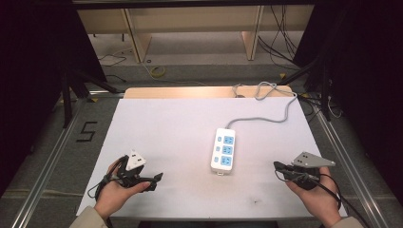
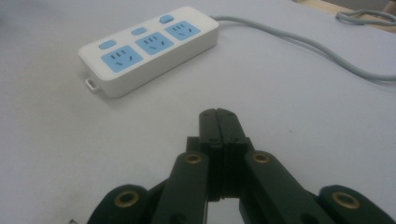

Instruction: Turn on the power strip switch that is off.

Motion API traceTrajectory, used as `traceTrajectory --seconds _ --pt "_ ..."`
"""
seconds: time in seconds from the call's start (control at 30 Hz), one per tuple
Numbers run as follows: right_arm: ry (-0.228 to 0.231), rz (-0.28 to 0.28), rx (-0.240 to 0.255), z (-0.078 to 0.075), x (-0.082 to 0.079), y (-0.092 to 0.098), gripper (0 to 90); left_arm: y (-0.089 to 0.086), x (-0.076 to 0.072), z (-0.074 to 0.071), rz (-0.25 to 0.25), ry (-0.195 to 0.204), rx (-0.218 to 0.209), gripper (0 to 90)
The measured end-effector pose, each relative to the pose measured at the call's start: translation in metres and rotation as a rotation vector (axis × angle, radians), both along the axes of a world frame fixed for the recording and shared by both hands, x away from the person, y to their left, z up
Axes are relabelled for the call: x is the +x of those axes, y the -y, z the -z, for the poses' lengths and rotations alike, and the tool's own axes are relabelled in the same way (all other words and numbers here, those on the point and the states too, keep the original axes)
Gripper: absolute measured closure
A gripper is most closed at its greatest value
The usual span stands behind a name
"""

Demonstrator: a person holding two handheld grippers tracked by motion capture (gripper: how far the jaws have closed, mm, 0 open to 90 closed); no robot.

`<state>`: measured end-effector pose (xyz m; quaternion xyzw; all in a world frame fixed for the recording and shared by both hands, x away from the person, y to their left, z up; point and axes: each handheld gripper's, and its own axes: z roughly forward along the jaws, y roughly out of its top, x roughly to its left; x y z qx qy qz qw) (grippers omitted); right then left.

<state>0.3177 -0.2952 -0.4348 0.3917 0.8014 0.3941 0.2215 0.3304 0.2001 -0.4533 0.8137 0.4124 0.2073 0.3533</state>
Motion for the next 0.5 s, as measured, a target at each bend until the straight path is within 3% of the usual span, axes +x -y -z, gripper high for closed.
traceTrajectory --seconds 0.5 --pt "0.010 0.004 0.002 -0.0035 0.0091 -0.0040 90.0 0.0001 0.0005 -0.0009 -0.004 0.004 -0.006 15.0"
